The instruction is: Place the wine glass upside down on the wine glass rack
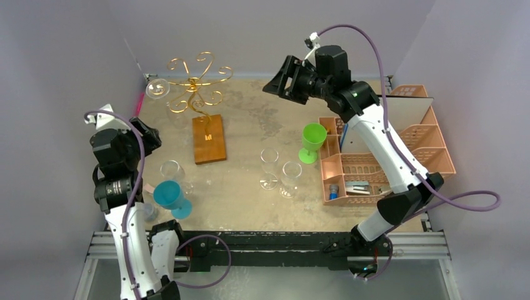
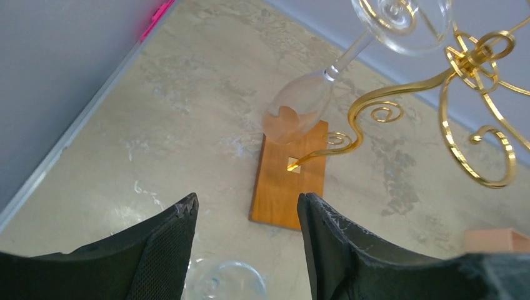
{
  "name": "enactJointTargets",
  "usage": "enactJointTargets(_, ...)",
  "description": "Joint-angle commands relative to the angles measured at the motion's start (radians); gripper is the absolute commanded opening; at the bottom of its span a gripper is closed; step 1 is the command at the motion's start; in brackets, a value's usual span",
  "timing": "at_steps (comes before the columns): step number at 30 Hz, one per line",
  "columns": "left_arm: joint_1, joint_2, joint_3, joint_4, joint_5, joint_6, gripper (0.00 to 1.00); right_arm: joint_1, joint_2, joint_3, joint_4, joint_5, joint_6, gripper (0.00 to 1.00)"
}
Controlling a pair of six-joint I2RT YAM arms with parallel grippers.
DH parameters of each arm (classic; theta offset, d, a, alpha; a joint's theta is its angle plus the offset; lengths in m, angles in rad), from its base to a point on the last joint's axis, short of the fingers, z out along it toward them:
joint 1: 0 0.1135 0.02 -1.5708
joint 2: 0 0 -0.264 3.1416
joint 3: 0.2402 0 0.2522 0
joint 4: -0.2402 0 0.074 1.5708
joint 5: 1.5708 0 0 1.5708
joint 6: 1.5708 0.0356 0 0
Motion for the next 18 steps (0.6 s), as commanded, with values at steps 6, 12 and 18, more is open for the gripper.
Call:
enactJointTargets(6,0.001,0.109,0.249,-0.4,0.195,-0.158,0.5,-0.002,-0.154,-0.148,-0.112,0.071,-0.288,0.61)
enactJointTargets(12,0.001,0.143,0.288,-0.414,0.332,-0.177,0.52,0.028,-0.184,-0.238,-0.143,0.096,-0.344,0.64)
enactJointTargets(18,0.0,0.139,0.292,-0.448,0.42,-0.179,0.74,0.156,-0.092,-0.169,-0.377,0.235,-0.319,0.68)
